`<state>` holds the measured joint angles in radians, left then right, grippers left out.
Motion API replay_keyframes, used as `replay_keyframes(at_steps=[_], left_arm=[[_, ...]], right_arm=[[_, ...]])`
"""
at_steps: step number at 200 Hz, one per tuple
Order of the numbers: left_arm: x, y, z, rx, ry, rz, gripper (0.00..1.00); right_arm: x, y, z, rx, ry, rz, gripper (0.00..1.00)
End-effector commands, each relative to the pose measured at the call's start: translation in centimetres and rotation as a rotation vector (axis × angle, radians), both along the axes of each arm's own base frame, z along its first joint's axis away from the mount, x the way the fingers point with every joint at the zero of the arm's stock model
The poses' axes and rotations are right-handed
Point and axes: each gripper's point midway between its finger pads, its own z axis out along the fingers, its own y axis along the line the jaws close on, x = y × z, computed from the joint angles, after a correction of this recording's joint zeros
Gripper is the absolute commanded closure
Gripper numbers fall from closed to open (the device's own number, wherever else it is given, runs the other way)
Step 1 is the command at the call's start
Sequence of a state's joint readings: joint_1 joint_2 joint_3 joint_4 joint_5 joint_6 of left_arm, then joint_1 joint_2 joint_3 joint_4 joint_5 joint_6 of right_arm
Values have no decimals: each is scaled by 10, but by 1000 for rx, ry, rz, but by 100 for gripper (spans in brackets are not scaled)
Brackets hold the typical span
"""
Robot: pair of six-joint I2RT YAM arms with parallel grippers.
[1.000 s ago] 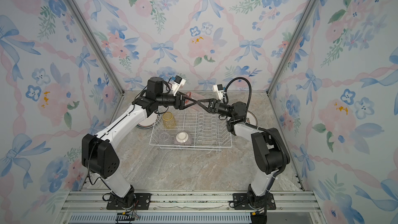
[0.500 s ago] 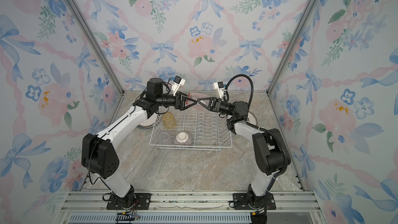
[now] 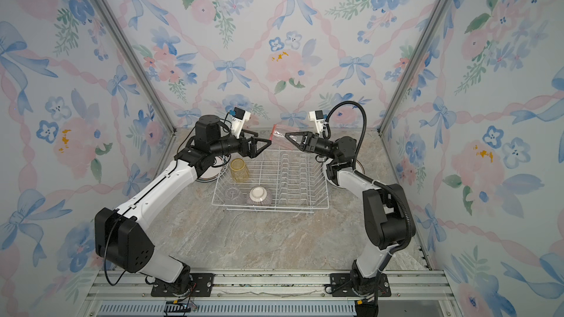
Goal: Unload the mixed dishes from the dish rack
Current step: 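Grasp the pink cup with the right gripper and open the left gripper, then carry the pink cup with the right gripper to the table nearer the robot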
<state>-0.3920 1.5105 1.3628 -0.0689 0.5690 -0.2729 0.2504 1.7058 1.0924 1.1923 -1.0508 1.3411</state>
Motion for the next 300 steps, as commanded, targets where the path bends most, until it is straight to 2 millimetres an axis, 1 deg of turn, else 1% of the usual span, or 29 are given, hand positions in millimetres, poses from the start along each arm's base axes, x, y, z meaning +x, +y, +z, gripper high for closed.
replay_keyframes(at_steps=[1, 7, 9, 11, 15, 16, 17, 19, 35, 38, 59, 79, 95, 113, 130, 151, 164, 192, 209, 224, 246, 262, 276, 300], left_arm=[[14, 38, -5, 108, -55, 227, 2], [14, 46, -6, 129, -62, 268, 2], [15, 48, -7, 137, -63, 280, 2], [14, 51, -7, 142, -67, 293, 2], [13, 56, -8, 155, -69, 316, 2], [13, 57, -9, 159, -69, 321, 2], [13, 58, -9, 163, -70, 326, 2], [12, 61, -9, 168, -73, 337, 2], [8, 76, -13, 218, -82, 408, 2], [8, 78, -14, 228, -83, 418, 2], [3, 93, -20, 282, -91, 489, 2], [-2, 107, -25, 315, -95, 547, 2], [-5, 116, -31, 351, -88, 574, 2], [-8, 122, -37, 381, -77, 587, 2], [-10, 125, -39, 382, -72, 589, 2], [-11, 131, -40, 385, -58, 591, 2], [-11, 133, -40, 390, -51, 592, 2], [-12, 137, -40, 401, -32, 590, 2], [-13, 137, -42, 407, -19, 585, 2], [-14, 138, -44, 409, -10, 585, 2], [-16, 137, -45, 407, -5, 580, 2], [-17, 137, -45, 406, -3, 575, 2], [-17, 136, -45, 405, 0, 570, 2], [-16, 135, -47, 406, 5, 567, 2]], right_arm=[[-10, -4, 27, -91, -125, -60, 100], [-8, -3, 23, -138, -133, -85, 100], [-7, -2, 16, -166, -98, -86, 100], [-7, -3, 20, -177, -133, -103, 100], [-6, -2, 16, -222, -136, -122, 100], [-5, -2, 8, -245, -99, -124, 100], [-5, -2, 12, -247, -125, -133, 100], [-6, -2, 12, -271, -143, -143, 100], [-11, -3, -7, -510, -174, -218, 100], [-10, -5, -11, -557, -171, -244, 100], [-21, -13, -20, -728, -184, -288, 100], [-39, -20, -33, -920, -220, -324, 100], [-61, -21, -44, -1078, -260, -314, 100], [-94, -21, -57, -1229, -310, -247, 100], [-134, -16, -66, -1337, -397, -140, 100], [-181, -16, -77, -1477, -507, -26, 100], [-204, -16, -82, -1542, -551, 17, 100], [-242, -24, -93, -1670, -594, 75, 100], [-260, -29, -109, -1729, -564, 126, 100], [-273, -32, -129, -1773, -528, 175, 100], [-285, -38, -158, -1808, -456, 228, 100], [-290, -33, -171, -1776, -436, 251, 100], [-291, -29, -181, -1752, -410, 257, 100], [-287, -28, -199, -1756, -358, 252, 100]])
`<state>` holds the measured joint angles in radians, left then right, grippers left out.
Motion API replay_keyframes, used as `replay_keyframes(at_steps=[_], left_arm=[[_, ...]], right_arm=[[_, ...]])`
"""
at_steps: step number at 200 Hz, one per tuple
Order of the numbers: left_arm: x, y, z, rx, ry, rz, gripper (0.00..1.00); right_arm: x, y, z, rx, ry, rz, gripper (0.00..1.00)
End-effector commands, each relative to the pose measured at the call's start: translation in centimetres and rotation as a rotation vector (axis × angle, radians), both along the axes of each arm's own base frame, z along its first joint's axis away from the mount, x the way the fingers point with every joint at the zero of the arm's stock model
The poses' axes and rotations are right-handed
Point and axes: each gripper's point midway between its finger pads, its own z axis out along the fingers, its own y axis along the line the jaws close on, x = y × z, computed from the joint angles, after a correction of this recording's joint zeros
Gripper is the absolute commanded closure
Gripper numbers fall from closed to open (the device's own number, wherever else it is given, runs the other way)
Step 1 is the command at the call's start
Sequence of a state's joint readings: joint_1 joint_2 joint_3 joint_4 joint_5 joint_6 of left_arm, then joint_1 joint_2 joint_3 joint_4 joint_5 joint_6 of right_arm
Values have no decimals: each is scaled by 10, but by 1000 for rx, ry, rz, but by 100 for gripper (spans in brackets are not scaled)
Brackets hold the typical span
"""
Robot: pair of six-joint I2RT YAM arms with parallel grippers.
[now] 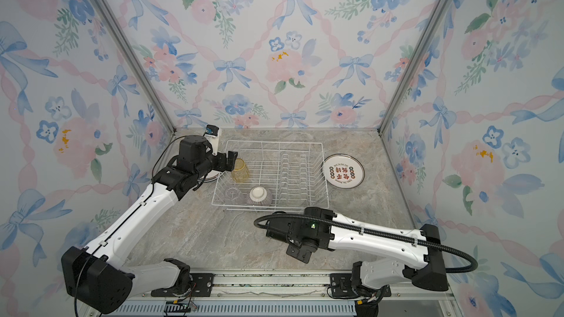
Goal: Unload the mixed dishes from the dish rack
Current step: 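Carry the pink cup with the right gripper to the table nearer the robot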
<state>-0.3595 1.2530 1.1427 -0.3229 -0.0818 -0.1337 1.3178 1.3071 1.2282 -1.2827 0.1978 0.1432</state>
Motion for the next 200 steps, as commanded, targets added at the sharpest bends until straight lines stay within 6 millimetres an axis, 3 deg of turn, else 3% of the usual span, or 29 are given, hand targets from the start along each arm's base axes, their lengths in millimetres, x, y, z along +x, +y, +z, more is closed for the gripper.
replay_keyframes(at_steps=[1, 87, 200], left_arm=[[-3, 0, 13, -10, -19, -13, 2], [-1, -1, 7, 12, -4, -26, 2], [5, -5, -1, 26, 21, -41, 2]], right_arm=[[3, 9, -10, 57, 22, -59, 100], [30, 15, -66, -61, 139, -97, 100], [58, 26, -92, -12, 229, -102, 100]])
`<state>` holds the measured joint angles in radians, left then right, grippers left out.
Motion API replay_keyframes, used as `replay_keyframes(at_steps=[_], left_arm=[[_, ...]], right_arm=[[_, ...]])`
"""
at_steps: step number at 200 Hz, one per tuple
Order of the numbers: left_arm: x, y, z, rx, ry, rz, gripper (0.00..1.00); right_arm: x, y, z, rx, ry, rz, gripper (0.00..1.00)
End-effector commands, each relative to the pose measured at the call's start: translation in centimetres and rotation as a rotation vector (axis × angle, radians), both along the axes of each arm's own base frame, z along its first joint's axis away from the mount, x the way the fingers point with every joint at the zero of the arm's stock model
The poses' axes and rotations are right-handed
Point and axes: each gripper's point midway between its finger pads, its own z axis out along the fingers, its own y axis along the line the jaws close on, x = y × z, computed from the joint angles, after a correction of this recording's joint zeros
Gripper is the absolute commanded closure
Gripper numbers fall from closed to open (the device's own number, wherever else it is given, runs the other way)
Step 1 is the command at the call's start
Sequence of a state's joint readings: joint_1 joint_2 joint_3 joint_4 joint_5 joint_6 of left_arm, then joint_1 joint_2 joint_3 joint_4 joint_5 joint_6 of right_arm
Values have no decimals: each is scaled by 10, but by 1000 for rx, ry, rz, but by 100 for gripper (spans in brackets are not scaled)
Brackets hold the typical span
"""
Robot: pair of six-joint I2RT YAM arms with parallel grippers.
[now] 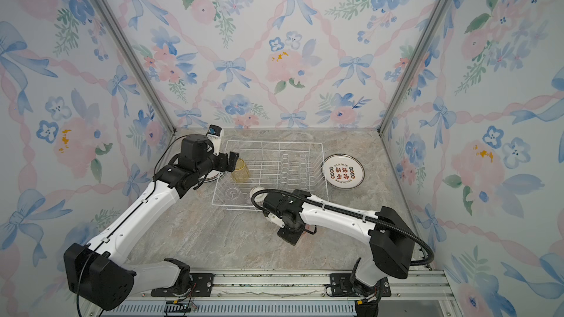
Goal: Unload the mixed dishes from the dish rack
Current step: 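Carry the pink cup with the right gripper to the table nearer the robot, then set the pink cup down beside the rack and open the right gripper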
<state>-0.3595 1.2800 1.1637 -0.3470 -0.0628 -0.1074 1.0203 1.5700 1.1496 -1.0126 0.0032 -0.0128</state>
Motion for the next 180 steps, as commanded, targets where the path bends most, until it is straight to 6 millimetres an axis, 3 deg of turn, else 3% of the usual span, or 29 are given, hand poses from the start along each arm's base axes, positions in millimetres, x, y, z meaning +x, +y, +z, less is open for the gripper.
replay_keyframes(at_steps=[1, 90, 136, 180], left_arm=[[3, -1, 5, 2, -4, -12, 2], [6, -1, 3, 10, 7, -9, 2], [7, -3, 1, 11, 16, -14, 2], [6, -5, -1, 7, 26, -23, 2]], right_arm=[[1, 1, -11, 1, 31, 20, 100], [16, -8, -28, -20, 47, -12, 100], [18, -9, -28, -21, 42, -14, 72], [23, -5, -15, 13, 0, -18, 52]])
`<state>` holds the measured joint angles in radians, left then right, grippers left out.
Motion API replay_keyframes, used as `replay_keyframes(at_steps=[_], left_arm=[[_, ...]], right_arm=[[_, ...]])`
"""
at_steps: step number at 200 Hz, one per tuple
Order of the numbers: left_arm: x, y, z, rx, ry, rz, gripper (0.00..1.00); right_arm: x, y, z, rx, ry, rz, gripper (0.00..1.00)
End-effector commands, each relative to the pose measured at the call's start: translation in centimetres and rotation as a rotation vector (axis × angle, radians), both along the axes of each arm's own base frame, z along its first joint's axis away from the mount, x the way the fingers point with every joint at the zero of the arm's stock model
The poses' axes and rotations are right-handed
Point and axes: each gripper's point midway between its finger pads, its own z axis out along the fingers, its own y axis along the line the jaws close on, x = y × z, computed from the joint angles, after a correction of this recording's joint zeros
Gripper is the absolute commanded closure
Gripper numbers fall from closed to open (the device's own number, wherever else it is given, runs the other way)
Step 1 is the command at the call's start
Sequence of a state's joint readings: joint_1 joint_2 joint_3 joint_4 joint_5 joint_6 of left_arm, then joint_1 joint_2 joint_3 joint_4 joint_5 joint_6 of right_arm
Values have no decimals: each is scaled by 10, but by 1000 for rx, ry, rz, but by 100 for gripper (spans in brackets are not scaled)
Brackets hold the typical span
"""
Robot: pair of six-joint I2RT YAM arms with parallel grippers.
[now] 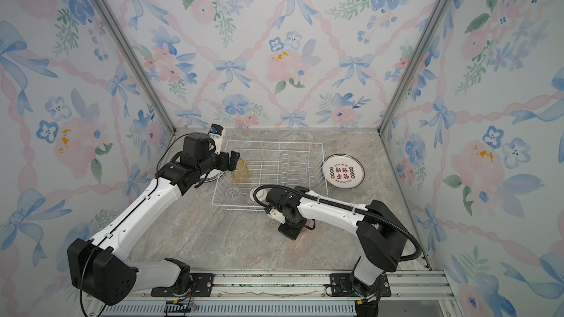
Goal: Unload the mixed dishes from the dish rack
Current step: 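Set the pink cup down beside the rack and open the right gripper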
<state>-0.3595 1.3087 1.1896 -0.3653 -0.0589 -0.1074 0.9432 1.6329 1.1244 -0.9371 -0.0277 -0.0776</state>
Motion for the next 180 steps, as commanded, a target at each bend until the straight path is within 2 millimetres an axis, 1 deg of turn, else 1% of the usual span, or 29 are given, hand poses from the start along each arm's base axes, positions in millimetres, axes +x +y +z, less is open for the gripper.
replay_keyframes(at_steps=[1, 20, 45, 63, 86, 101, 116, 129, 139, 145, 163, 180], left_arm=[[2, -3, 2, 1, 6, -20, 2], [1, -3, -3, 7, 25, -18, 2], [-1, -2, -13, 23, 62, -4, 2], [-2, -3, -24, 47, 103, -2, 2], [-4, -3, -40, 87, 155, 11, 2], [-6, -6, -50, 93, 184, 5, 2], [-7, -7, -59, 105, 207, 4, 2], [-3, -5, -67, 128, 231, 19, 2], [1, -7, -74, 138, 251, 16, 2], [4, -8, -79, 140, 266, 14, 2], [13, -15, -89, 136, 296, 3, 2], [23, -19, -96, 138, 314, 0, 2]], right_arm=[[5, -3, 8, 9, -31, -7, 51], [8, -1, 21, 37, -61, -11, 48], [9, 2, 48, 93, -97, -13, 47], [5, 1, 68, 131, -107, -10, 45], [-4, -2, 87, 184, -104, -5, 42], [-11, 0, 99, 243, -99, -4, 41], [-13, 3, 114, 308, -119, -11, 39], [-11, 5, 130, 372, -164, -14, 33], [-8, 7, 144, 429, -205, -18, 27], [-5, 8, 151, 458, -229, -21, 24], [-1, 11, 172, 555, -273, -23, 23], [3, 10, 183, 594, -305, -29, 22]])
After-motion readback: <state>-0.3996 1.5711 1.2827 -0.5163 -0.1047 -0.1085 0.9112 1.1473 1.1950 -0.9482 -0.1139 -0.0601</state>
